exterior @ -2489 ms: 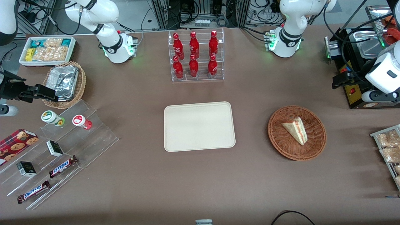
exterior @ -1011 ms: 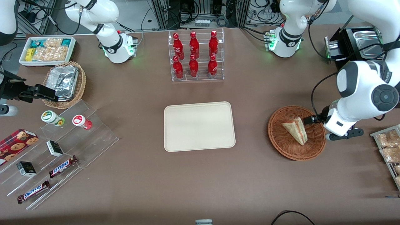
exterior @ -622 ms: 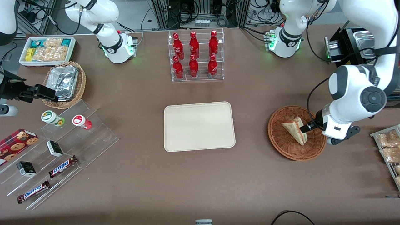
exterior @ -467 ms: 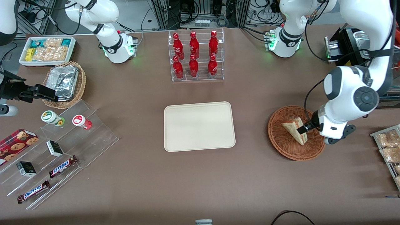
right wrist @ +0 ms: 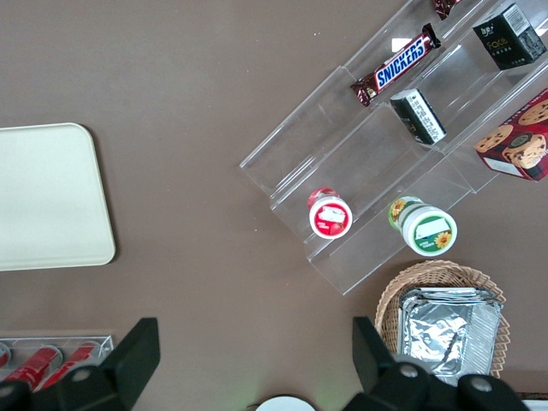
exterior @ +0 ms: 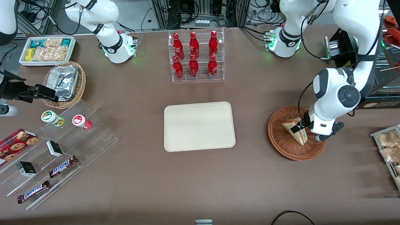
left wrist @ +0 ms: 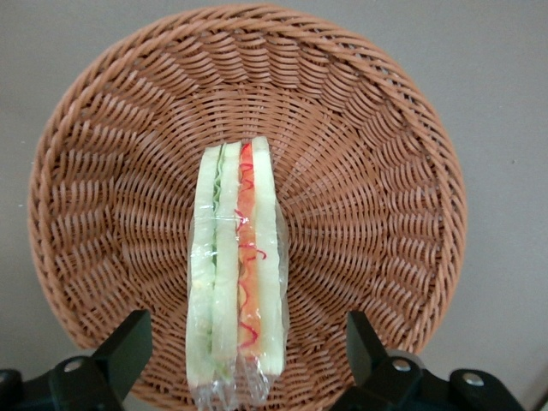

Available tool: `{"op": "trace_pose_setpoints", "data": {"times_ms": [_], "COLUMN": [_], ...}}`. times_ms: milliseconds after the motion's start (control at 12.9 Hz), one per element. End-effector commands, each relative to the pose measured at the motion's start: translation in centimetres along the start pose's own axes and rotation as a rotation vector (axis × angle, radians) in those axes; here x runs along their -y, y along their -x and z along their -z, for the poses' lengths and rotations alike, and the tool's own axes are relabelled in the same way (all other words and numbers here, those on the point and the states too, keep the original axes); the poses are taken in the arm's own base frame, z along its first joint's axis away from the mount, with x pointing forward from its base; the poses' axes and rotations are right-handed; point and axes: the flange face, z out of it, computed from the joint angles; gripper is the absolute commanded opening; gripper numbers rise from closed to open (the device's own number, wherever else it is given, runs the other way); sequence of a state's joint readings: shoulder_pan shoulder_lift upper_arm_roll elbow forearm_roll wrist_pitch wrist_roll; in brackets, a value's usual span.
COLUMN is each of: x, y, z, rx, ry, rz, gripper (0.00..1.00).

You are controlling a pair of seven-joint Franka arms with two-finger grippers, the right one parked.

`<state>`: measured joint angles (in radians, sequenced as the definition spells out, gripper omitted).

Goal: Place sandwich from basket to tray
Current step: 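Lower the left gripper and close it on the wrapped sandwich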

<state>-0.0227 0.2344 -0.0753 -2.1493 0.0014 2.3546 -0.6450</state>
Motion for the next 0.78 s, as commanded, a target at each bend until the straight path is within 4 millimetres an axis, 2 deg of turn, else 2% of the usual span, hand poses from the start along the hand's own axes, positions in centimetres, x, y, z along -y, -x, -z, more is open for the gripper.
{"op": "trace_pose_setpoints", "data": {"times_ms": [0,156,467,622,700], "x": [0.6,0.6,0.8,1.0,1.0], "y": [0.9,0.9,0.7,0.6,0.6], "z": [-0.6,-1.2,-3.8,-4.4,-4.5], "rx": [-0.022,-0.021,-0.017,-0.016,-0.014], "ry": [0.011,0.012,0.013,0.014,0.012], "rz": [0.016,0.016,0.022,0.026,0.026], "gripper": [1.00,1.00,1.00,1.00,0.97]}}
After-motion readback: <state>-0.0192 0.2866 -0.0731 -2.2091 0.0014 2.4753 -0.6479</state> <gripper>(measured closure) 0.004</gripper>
